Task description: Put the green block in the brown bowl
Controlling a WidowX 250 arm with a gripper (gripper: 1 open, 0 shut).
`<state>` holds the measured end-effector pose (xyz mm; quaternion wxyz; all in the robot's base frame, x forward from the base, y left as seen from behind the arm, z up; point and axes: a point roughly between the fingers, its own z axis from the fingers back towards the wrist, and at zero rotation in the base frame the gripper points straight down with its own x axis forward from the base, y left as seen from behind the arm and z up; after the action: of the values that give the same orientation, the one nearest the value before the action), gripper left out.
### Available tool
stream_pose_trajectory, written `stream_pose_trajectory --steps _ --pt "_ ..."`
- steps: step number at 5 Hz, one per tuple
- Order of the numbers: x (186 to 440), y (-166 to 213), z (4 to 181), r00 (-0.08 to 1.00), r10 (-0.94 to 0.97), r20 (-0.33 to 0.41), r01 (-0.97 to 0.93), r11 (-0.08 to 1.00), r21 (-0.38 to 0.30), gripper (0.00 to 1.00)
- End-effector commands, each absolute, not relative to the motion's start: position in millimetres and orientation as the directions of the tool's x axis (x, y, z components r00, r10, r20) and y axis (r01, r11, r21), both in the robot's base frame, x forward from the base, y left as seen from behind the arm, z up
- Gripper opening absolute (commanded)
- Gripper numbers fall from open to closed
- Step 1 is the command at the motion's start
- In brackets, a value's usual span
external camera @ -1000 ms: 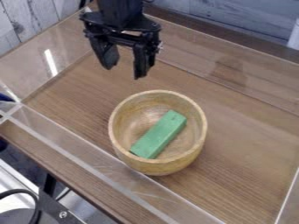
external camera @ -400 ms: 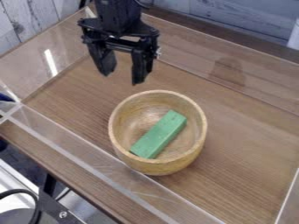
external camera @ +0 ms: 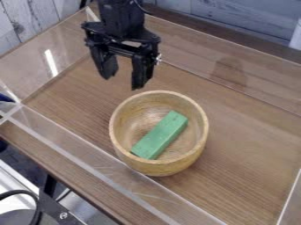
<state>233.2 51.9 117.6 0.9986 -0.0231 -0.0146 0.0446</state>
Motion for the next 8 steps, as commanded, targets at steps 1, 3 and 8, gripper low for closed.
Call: stream_pose_trajectory --steps 1,3,8 --pt "244 48 142.1 0.996 0.037 0.083 -0.033 0.998 -0.056 1.0" --pt "240 56 153.6 0.997 -0.015 0.082 0.021 0.997 -0.077 1.0" --pt "231 37 157.1 0.984 0.096 0.147 -0.078 0.989 -0.125 1.0"
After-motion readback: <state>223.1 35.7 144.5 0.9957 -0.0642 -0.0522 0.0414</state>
